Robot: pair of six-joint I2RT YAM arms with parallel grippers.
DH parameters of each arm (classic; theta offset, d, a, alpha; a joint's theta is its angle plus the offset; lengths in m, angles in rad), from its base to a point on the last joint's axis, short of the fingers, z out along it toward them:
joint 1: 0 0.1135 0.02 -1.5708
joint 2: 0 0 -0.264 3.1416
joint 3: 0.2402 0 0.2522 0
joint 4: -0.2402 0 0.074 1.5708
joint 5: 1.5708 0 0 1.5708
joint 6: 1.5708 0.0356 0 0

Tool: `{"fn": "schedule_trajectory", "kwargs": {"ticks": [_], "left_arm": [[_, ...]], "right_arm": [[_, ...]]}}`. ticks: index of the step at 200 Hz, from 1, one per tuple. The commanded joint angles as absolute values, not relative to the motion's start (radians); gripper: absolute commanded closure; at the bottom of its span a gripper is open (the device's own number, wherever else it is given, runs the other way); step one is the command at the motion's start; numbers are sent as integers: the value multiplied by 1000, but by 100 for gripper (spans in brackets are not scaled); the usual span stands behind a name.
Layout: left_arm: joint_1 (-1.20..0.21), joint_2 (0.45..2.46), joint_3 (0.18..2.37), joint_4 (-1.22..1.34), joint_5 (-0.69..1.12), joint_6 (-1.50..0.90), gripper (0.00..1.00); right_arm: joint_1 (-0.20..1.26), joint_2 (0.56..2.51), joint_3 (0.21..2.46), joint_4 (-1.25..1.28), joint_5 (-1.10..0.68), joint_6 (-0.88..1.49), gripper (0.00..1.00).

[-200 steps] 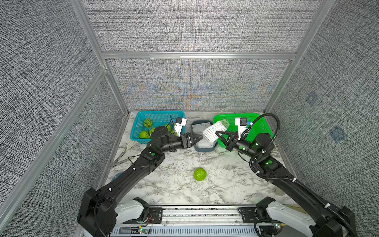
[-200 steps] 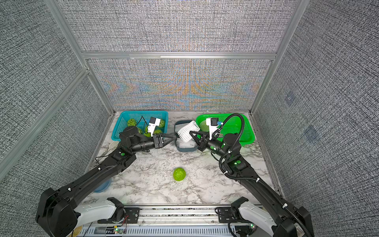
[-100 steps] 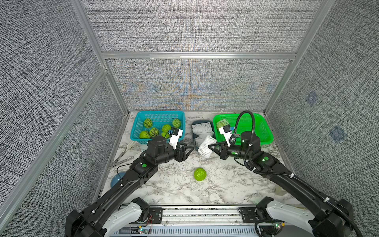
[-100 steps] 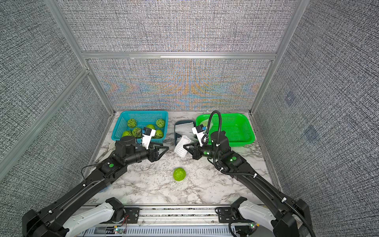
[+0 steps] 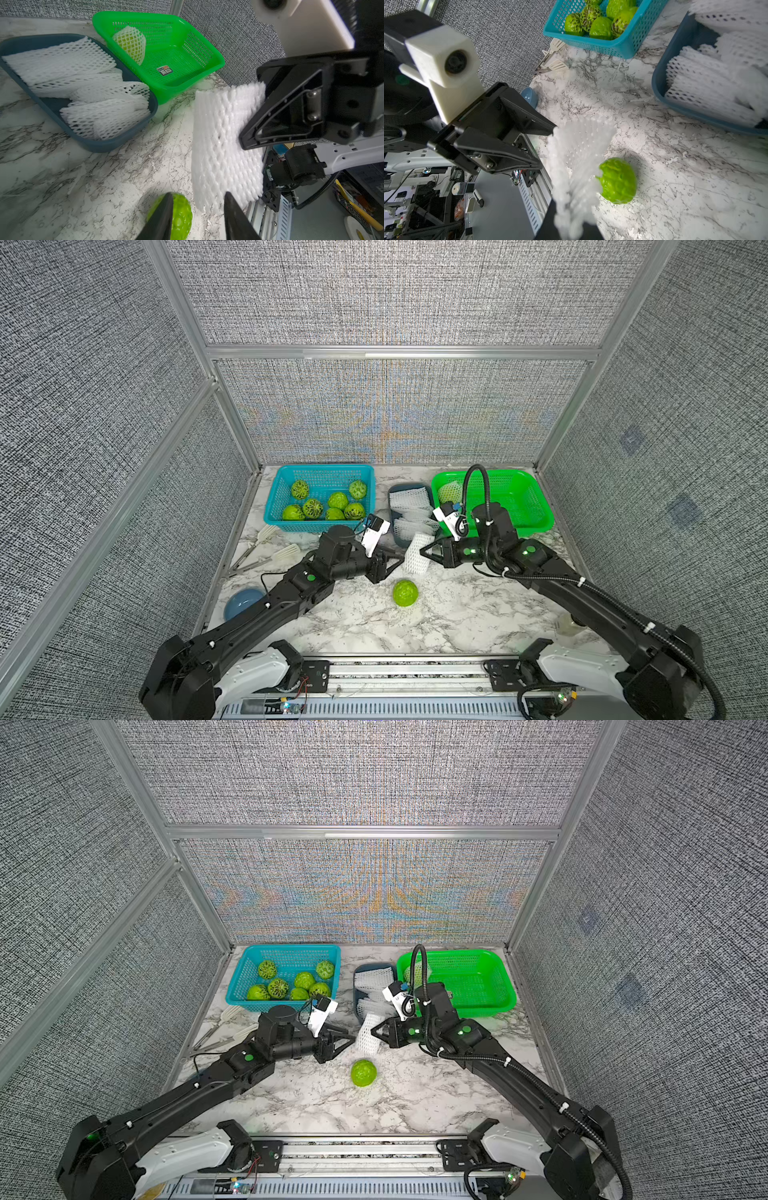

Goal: Sleeve custard apples in foam nets
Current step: Put on the foam net on the custard apple.

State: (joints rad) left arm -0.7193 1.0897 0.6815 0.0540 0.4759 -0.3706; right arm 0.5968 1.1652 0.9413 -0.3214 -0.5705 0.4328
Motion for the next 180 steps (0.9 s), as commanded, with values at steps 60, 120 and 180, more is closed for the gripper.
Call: {"fn": "schedule_trajectory", "kwargs": {"ticks": [60,120,180], "left_arm": [[-726,1166,708,183,567,-432,61],[-730,1164,701,159,541,-428,63],[-731,1172,703,124,495,-443,55]], "right_arm": [[640,1199,939,-309,-536,397,84],[664,1187,933,-285,-507,401,81],[693,1158,900,-282,-469,387,80]]}}
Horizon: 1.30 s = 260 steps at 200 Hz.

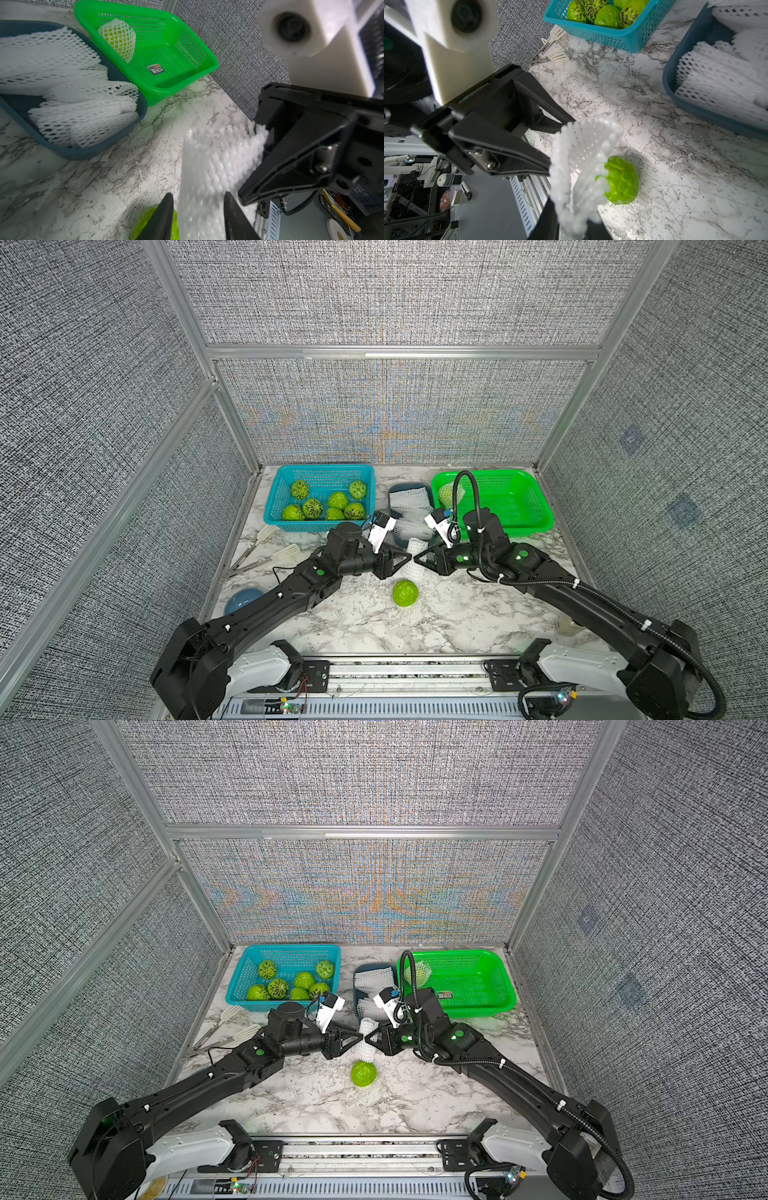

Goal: Sleeve custard apples in foam nets
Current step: Put on the foam net on the custard apple.

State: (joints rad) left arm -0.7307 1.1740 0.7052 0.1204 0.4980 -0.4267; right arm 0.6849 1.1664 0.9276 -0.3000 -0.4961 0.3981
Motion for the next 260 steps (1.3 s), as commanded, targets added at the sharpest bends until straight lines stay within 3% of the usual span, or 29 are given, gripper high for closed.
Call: {"fn": "schedule_trajectory", "kwargs": {"ticks": [1,82,140,174,227,260], "left_arm": [[-731,1171,702,126,497,-445,54],[-733,1158,676,211,573,-483,65],[-733,1166,675,214,578,-477,55],[-733,1174,681,229,584,-482,56],[-734,1177,680,239,575,-485,78],[-734,1181,682,241,573,-484,87]], "right_arm": [[694,1156,899,-282,-468,386,81],[707,1152,885,-251,-445,393,81],[718,1155,878,-231,-448,385,81],[727,1169,876,-238,-449,366,81],[744,1182,878,-249,-437,347,81],[747,1184,880,-251,-429,343,81]]}}
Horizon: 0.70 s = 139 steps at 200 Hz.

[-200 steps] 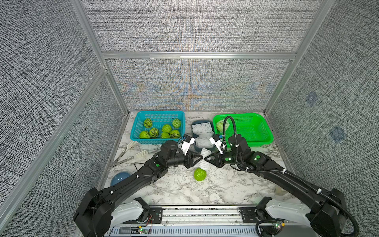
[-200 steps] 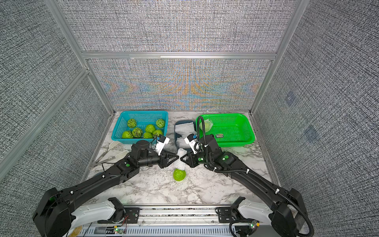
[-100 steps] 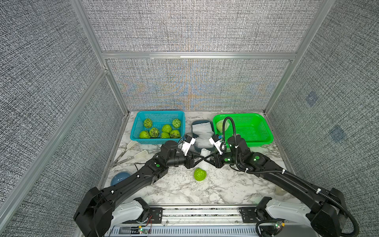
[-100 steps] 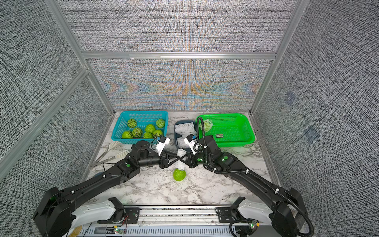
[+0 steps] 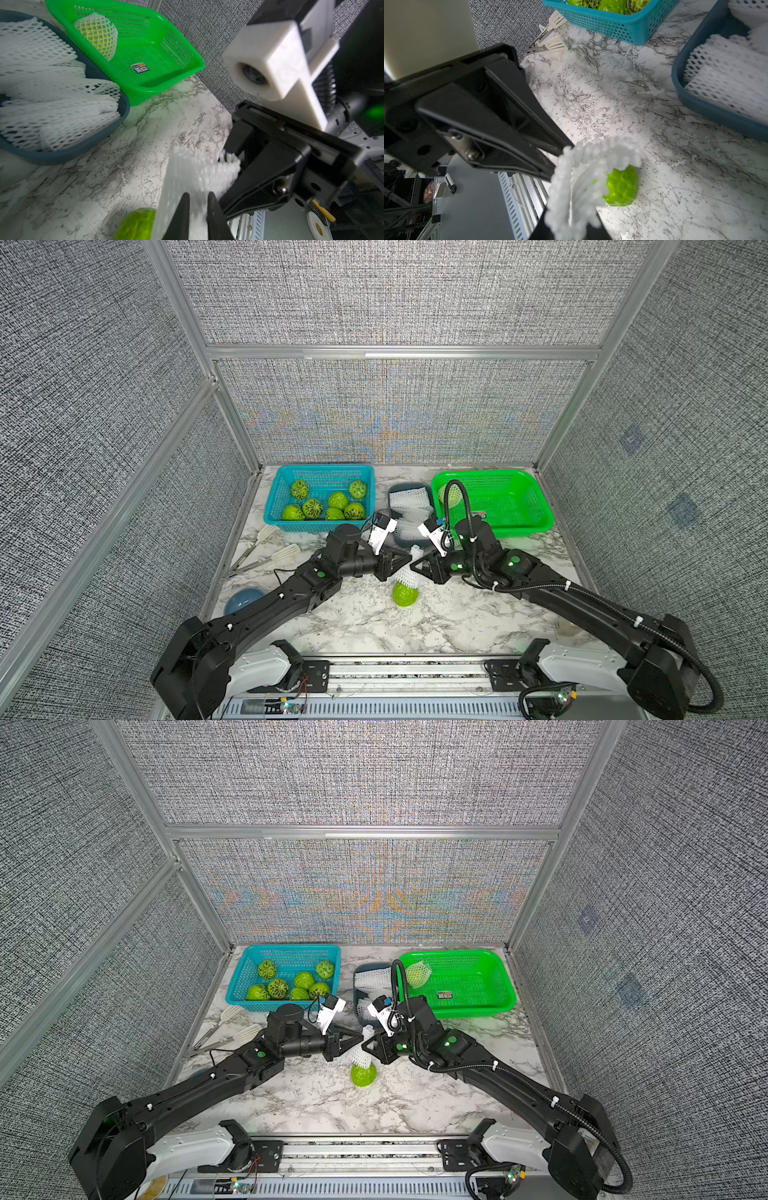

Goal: Sleeve custard apples in foam nets
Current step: Put on the foam net on the custard apple.

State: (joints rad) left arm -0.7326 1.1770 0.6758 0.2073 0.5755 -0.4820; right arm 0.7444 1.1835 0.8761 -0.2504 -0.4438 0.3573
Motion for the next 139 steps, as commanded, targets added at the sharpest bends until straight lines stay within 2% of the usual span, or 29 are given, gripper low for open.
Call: {"fn": "schedule_trajectory", "kwargs": {"ticks": [1,21,79,90,112,139], "left_arm": [[-734,1182,681,241,573,-484,87],[-735,1183,683,241,571,-484,100],[-734,1158,676,207,524,-477,100],[-735,1139,674,185,497,-471,85],[-734,1096,662,163,484,-457,64],[-734,1066,638,136,537,-439,53]], "right_arm": [[747,1185,880,-251,-428,342,81],[750,1184,880,-258,-418,337,81],[749,1135,864,-238,-367,341,81],[749,1124,859,-237,-365,340,81],[749,1115,857,-253,-367,333,81],[746,1104,849,-249,-380,337,81]]}}
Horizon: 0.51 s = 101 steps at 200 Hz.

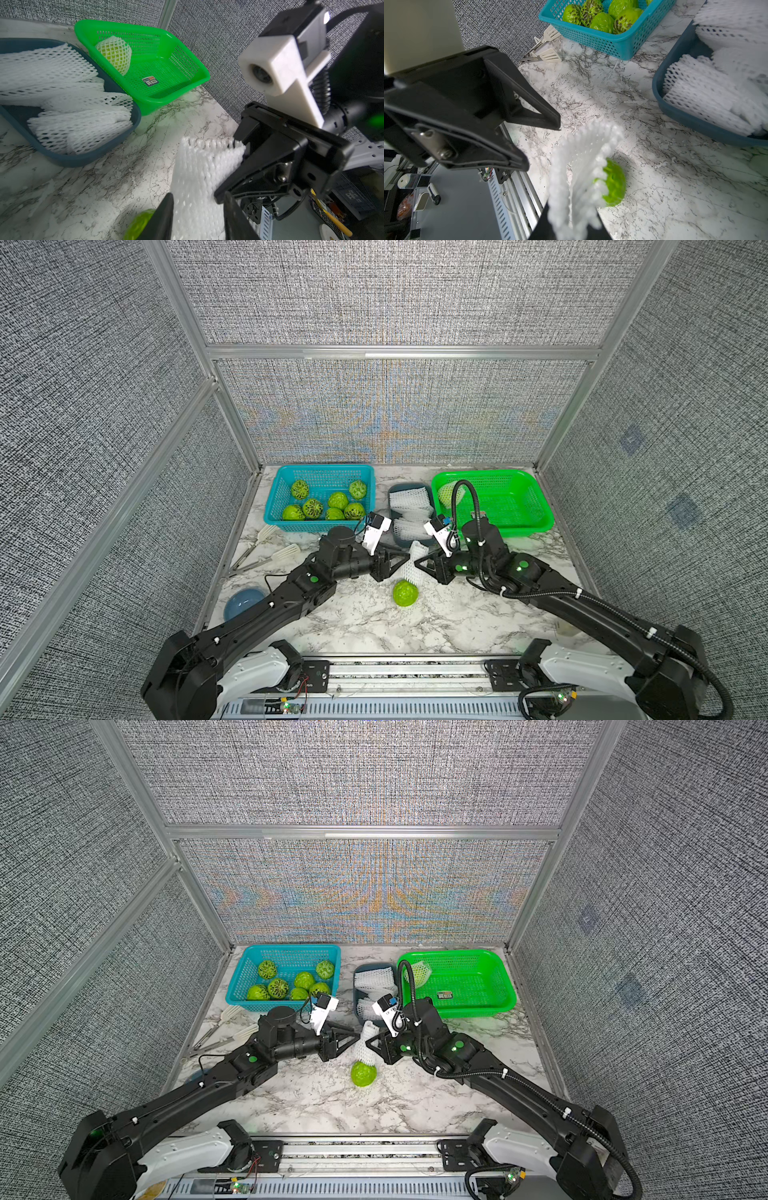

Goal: Sleeve custard apples in foam nets
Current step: Put on the foam net on the custard apple.

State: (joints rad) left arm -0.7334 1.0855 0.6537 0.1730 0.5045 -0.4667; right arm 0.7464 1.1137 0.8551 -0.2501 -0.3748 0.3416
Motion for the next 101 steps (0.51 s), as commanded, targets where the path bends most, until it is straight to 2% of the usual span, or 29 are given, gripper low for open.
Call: {"fn": "schedule_trajectory", "kwargs": {"ticks": [1,39,101], "left_arm": [[-734,1064,637,136,538,-438,53],[-734,1037,589,172,600,-427,46],[-735,1070,593,219,638,-419,49]], "right_arm": [[746,1103,850,-249,-381,337,81],[747,1099,848,-220,-445,345,81],[746,1108,846,-199,-479,357,81]]}}
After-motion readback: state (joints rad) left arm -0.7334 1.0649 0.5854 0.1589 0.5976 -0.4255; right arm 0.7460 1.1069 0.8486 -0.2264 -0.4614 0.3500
